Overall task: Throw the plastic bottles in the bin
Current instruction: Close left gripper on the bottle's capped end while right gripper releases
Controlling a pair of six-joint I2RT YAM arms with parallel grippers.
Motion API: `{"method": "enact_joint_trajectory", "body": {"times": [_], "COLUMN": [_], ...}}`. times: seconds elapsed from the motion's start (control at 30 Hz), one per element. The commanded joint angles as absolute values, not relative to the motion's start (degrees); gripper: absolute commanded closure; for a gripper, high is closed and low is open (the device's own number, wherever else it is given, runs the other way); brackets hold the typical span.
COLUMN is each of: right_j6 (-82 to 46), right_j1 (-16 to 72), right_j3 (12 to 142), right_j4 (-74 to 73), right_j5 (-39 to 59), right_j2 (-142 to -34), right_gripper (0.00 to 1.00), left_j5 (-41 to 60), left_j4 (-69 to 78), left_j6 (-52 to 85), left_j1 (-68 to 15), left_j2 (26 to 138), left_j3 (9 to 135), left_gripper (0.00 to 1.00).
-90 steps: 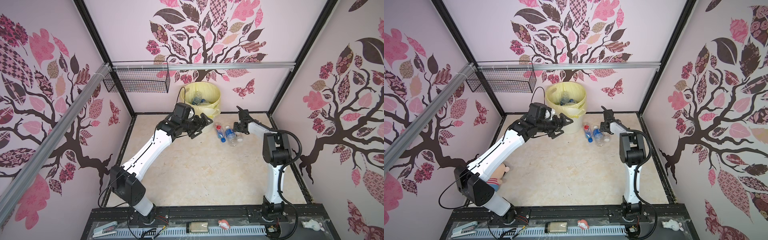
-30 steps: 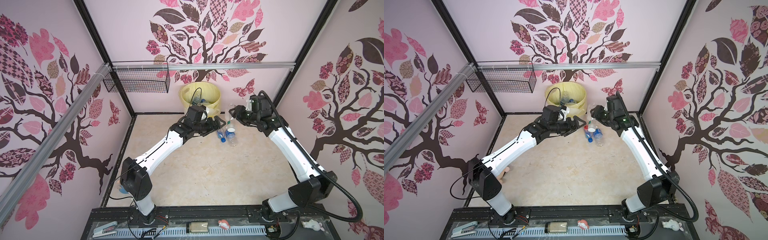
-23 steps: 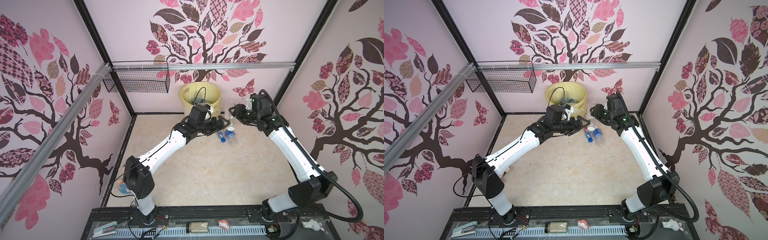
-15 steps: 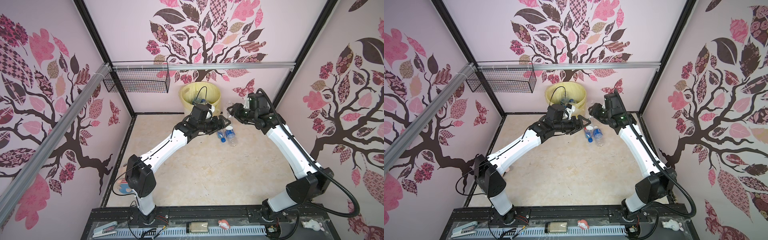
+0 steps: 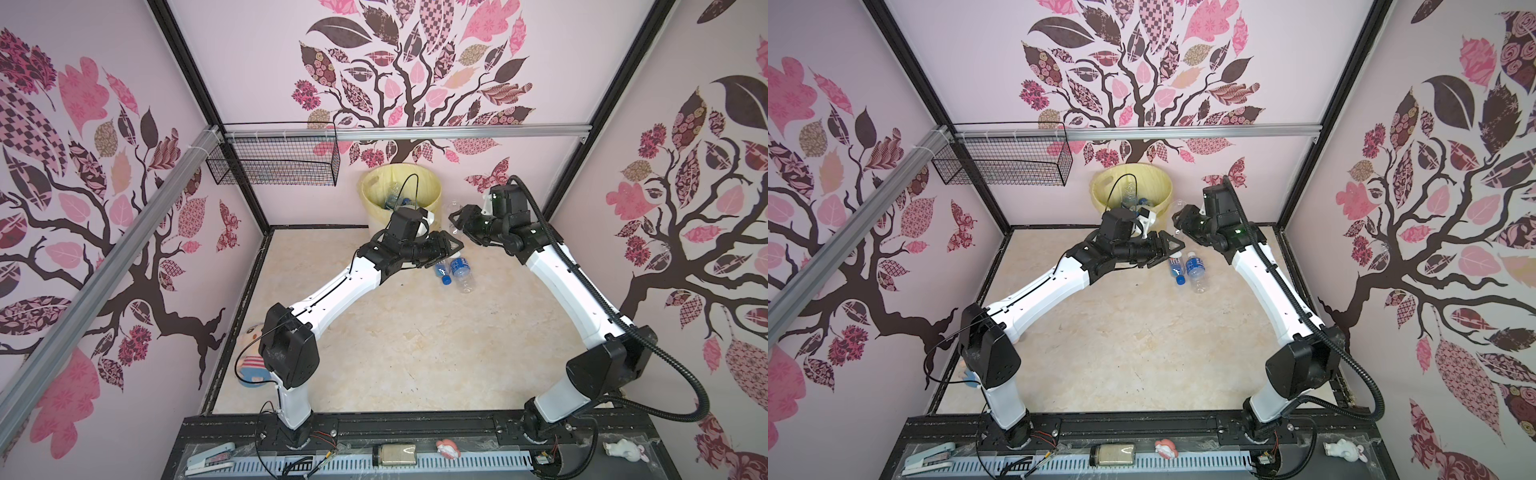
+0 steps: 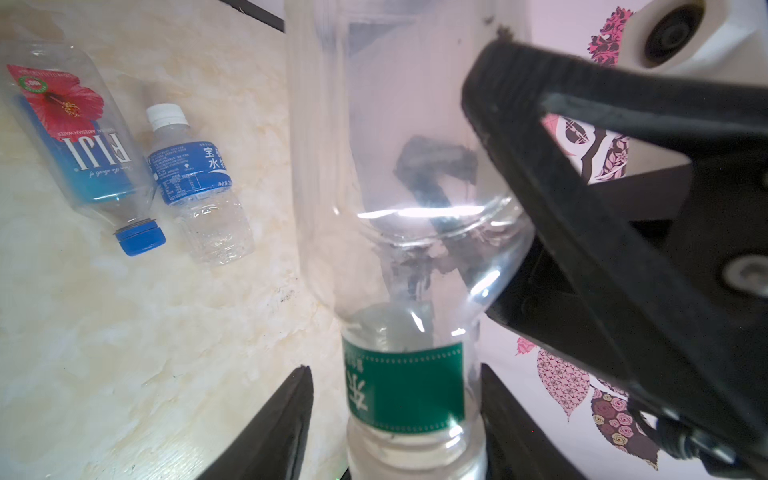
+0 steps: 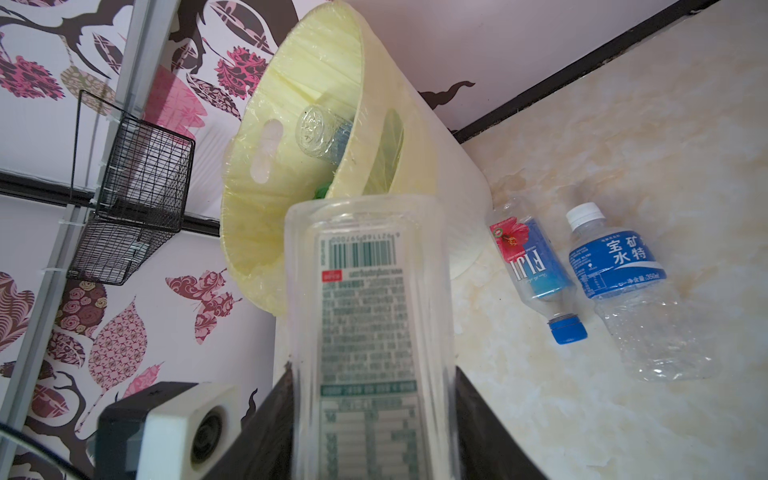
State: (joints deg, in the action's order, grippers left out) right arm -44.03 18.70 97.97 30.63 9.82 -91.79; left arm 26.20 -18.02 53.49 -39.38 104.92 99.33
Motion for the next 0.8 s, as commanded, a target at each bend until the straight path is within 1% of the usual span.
{"method": "enact_joint_trajectory", "body": {"times": [0.0, 0.13, 0.23, 0.4, 0.5, 0.6, 0.77], "right_j6": [-45.1, -45.2, -44.7, -43.3, -42.3, -41.0, -38.9], "right_j1": [19.1, 19.3, 19.4, 19.4, 19.4, 19.4, 19.4], "right_j3": [101.4, 101.3, 101.3, 101.4, 102.7, 104.1, 107.3], "right_j4": [29.3, 29.2, 29.4, 29.9, 30.9, 32.1, 34.2], "right_j5": [10.9, 11.0, 10.5, 9.8, 10.3, 10.0, 9.0], "right_j2": [-92.3, -92.3, -92.1, -91.8, -92.4, -92.7, -93.2], "right_gripper": [0.58, 0.58, 0.58, 0.52, 0.45, 0.4, 0.22], "left_j5": [26.5, 26.9, 27.1, 26.8, 26.8, 26.3, 24.8], "left_j4": [-17.1, -16.2, -16.2, -17.0, -17.5, -19.0, -20.9], "left_j6": [53.4, 54.3, 54.2, 53.6, 53.6, 54.5, 53.8], "left_j1": [-39.5, -39.5, -39.5, -39.2, -38.6, -37.6, -36.7], "left_j2": [105.7, 106.2, 105.9, 105.5, 105.1, 104.4, 103.0], "left_j3": [102.4, 102.5, 102.5, 102.8, 102.9, 102.7, 103.2], "left_gripper": [0.41, 0.49, 0.58, 0.66, 0.73, 0.75, 0.77]}}
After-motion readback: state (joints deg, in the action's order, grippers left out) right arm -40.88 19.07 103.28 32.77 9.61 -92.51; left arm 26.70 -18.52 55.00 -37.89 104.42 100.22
